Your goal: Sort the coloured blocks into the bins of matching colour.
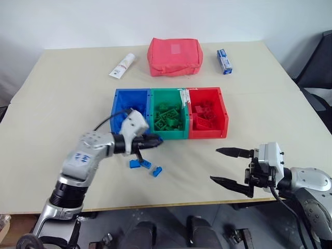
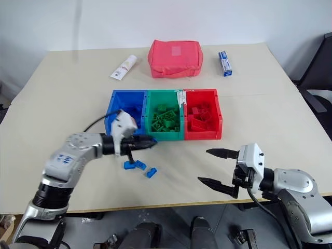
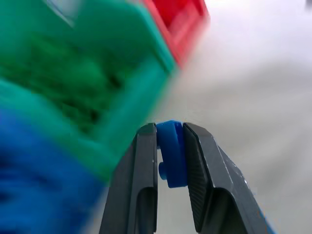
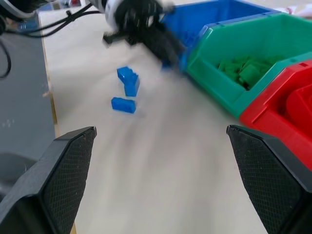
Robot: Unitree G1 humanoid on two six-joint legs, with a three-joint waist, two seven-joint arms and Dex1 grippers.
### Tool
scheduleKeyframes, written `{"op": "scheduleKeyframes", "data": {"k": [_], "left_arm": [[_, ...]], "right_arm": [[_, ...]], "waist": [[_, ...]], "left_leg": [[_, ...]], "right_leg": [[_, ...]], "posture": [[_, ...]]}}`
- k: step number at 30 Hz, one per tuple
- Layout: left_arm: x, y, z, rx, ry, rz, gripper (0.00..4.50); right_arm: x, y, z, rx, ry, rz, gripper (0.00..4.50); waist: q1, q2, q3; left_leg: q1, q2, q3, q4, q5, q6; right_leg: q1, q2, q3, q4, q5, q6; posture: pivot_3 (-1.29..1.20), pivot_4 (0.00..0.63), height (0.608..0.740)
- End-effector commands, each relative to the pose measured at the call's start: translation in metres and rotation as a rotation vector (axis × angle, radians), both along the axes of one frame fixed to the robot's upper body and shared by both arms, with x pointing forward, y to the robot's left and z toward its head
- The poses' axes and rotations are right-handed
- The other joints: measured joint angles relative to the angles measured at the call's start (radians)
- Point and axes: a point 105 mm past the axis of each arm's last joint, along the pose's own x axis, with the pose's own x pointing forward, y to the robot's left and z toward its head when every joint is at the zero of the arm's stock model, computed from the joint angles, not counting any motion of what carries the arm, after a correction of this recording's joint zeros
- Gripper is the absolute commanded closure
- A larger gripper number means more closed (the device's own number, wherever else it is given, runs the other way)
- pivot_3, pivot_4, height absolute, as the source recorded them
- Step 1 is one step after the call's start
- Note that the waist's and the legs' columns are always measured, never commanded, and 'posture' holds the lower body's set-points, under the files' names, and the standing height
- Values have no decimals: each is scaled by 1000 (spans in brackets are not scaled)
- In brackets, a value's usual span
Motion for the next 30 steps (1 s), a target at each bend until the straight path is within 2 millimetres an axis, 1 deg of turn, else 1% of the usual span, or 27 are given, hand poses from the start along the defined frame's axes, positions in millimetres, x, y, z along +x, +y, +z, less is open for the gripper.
{"op": "scheduleKeyframes", "data": {"k": [1,4,6,8,11,13,15,19,21,22,24,26,28,29,30], "left_arm": [[8,38,34,-170,-106,214,4042],[20,58,46,-248,-126,378,4042],[27,65,45,-262,-108,447,4042],[32,61,39,-243,-83,453,4042],[36,40,32,-257,-28,349,4042],[35,34,29,-242,-24,299,3326],[34,31,27,-220,-28,270,2825],[37,38,25,-198,-37,283,1602],[37,44,26,-196,-45,302,973],[37,52,27,-189,-56,319,663],[28,68,32,-159,-114,302,43],[15,78,34,-128,-159,259,15],[-4,88,32,-52,-222,172,15],[-16,94,29,-12,-250,120,15],[-24,102,23,39,-236,96,15]], "right_arm": [[7,3,17,88,-79,-25,0],[16,5,26,141,-128,-53,0],[21,7,29,163,-153,-67,0],[25,8,32,177,-173,-76,0],[30,12,34,187,-185,-70,0],[32,14,35,186,-188,-63,0],[33,14,35,183,-189,-61,0],[33,13,33,170,-185,-58,0],[33,12,33,163,-185,-54,0],[33,11,33,158,-184,-55,0],[32,7,30,136,-176,-56,0],[30,5,27,116,-168,-50,0],[28,2,25,100,-162,-44,0],[27,1,23,89,-154,-38,0],[26,-1,20,75,-151,-31,0]], "waist": [[1,0,0],[3,0,0],[7,0,0],[7,0,0],[6,0,0],[3,0,0],[0,0,0],[-6,0,0],[-5,0,0],[-5,0,0],[-8,0,0],[-13,0,0],[-19,0,0],[-20,0,0],[-22,0,0]], "left_leg": [[0,0,0,0,0,0],[0,0,0,1,0,0],[0,-1,0,2,0,0],[0,-1,-1,2,0,0],[0,-2,-1,2,0,0],[-1,-2,-1,1,0,0],[-1,-2,-1,1,0,0],[0,-1,0,1,0,0],[0,-1,0,1,0,-1],[0,-1,0,1,0,-1],[0,-1,0,1,0,0],[0,-1,0,-1,0,0],[0,-1,0,-2,0,-1],[0,-1,0,-2,0,0],[0,-1,0,-2,0,0]], "right_leg": [[0,0,0,0,0,0],[0,0,0,1,0,0],[1,0,0,1,0,0],[1,-1,-1,1,0,0],[0,-1,-1,1,0,0],[0,-1,-1,1,0,0],[0,-1,-1,1,0,0],[-1,0,0,1,0,0],[-1,0,-1,1,0,0],[-1,0,-1,1,0,0],[-1,0,0,1,0,0],[-1,0,0,1,0,0],[-1,0,0,0,0,0],[-1,-1,0,0,0,0],[-1,-1,-1,-1,0,0]], "posture": [[0,150,740],[0,150,740],[0,150,740],[0,150,740],[0,150,740],[0,150,740],[0,150,740],[0,150,740],[0,150,740],[0,150,740],[0,150,740],[0,150,740],[0,150,740],[0,150,740],[0,150,740]]}}
